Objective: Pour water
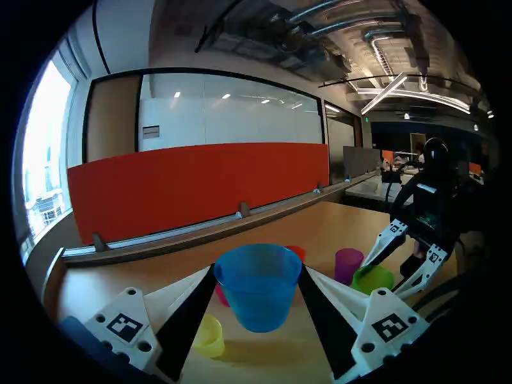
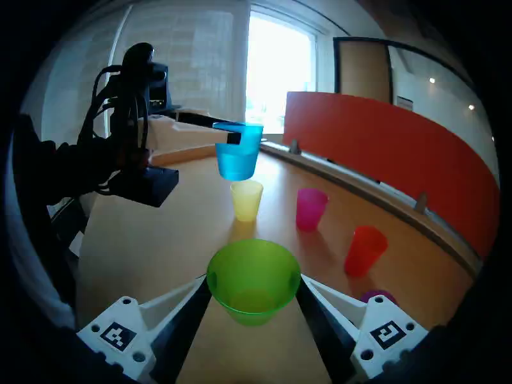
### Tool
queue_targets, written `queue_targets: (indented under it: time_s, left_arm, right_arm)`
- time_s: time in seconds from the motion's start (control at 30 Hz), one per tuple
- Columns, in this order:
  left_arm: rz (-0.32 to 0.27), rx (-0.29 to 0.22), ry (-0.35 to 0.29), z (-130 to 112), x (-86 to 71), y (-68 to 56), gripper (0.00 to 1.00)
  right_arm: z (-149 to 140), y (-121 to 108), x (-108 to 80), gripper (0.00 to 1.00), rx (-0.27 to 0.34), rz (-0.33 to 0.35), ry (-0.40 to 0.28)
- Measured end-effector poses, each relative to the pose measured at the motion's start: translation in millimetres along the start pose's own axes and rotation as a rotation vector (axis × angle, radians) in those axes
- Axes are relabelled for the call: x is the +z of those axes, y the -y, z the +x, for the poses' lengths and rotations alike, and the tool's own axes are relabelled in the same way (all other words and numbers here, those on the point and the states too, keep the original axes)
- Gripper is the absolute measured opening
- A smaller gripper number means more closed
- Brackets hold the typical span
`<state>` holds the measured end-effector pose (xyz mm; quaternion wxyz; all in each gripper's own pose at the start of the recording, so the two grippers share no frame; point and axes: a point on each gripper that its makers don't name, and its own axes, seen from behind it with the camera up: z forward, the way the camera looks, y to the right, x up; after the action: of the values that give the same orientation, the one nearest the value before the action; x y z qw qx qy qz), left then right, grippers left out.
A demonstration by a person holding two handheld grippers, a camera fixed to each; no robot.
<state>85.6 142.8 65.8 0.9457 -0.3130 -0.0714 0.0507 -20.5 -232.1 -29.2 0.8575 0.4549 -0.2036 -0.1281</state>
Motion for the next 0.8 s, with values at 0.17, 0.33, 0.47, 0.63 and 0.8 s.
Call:
queue_targets:
  time_s: [0.17, 0.33, 0.47, 0.63, 0.8]
  left_arm:
    - [-0.011, -0.001, 0.002, 1.8, 0.4, -1.4, 0.89]
    - [-0.02, -0.007, -0.001, 6.8, 0.9, -2.7, 0.89]
    - [-0.029, -0.009, 0.0, 9.9, 1.6, -4.7, 0.89]
    - [-0.037, -0.002, 0.004, 12.8, 2.1, -7.4, 0.89]
    - [-0.044, 0.002, 0.006, 15.0, 2.4, -10.5, 0.89]
  right_arm:
    - [19.2, -10.4, -7.4, 0.91, -0.013, -0.022, -0.038]
    - [44.2, -20.1, -14.1, 0.92, -0.023, -0.045, -0.091]
    - [64.6, -24.1, -18.9, 0.92, -0.023, -0.054, -0.139]
    - [83.5, -26.9, -22.4, 0.92, -0.019, -0.061, -0.193]
    - [96.6, -26.6, -24.1, 0.92, -0.008, -0.06, -0.237]
